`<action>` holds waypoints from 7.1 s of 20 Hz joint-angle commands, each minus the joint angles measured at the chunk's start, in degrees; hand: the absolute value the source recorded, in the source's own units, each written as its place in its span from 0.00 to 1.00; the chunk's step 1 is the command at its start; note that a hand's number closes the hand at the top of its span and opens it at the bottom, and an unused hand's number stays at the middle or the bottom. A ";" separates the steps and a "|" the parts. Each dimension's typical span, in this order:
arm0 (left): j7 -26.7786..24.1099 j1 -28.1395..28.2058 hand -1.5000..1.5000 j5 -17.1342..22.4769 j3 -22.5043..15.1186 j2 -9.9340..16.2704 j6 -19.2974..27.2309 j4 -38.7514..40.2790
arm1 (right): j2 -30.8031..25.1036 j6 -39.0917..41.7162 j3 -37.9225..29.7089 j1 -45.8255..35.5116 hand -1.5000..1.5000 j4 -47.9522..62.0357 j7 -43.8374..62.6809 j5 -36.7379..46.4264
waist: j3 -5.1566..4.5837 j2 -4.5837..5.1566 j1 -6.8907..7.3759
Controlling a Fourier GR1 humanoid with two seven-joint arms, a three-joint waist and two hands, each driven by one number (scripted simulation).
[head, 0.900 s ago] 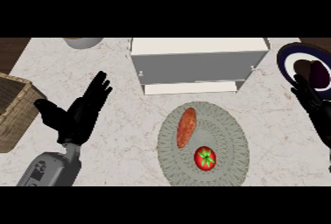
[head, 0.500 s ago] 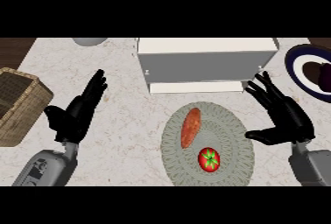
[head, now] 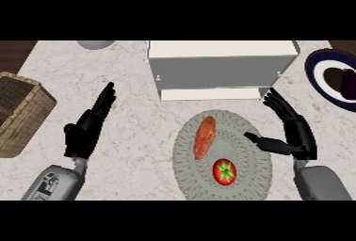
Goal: Pick the tomato from the placemat and place it in the tiered shelf
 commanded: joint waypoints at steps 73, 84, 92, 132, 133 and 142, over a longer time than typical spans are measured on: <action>0.79 3.94 0.50 -14.81 12.99 -12.76 -11.11 -1.46 | 3.12 40.17 18.17 8.48 0.00 -45.25 46.29 48.96 | -0.13 -0.40 -0.57; 4.04 0.84 0.50 -17.67 13.04 -14.64 -10.84 -1.40 | 4.56 36.33 16.99 7.53 0.00 -37.36 39.65 55.01 | -0.12 -0.39 -0.54; 3.32 4.66 0.50 -16.93 13.87 -13.87 -13.93 -4.45 | 6.86 33.23 18.07 8.80 0.00 -30.88 36.01 58.84 | -0.12 -0.41 -0.46; -0.14 -0.69 0.50 -18.35 15.21 -15.25 -14.97 3.11 | 16.29 -16.96 49.17 -18.01 1.00 -30.24 92.78 62.33 | -0.29 -0.54 2.55; 1.22 -1.63 0.50 -18.29 15.59 -15.33 -14.40 1.99 | 16.29 -18.58 50.30 -18.99 1.00 -30.09 94.63 63.02 | -0.23 -0.67 2.19; 1.87 -0.31 0.50 -18.37 16.03 -15.33 -13.59 0.91 | 16.27 -11.56 43.49 -30.76 1.00 -30.33 105.29 72.35 | -0.34 -1.41 0.94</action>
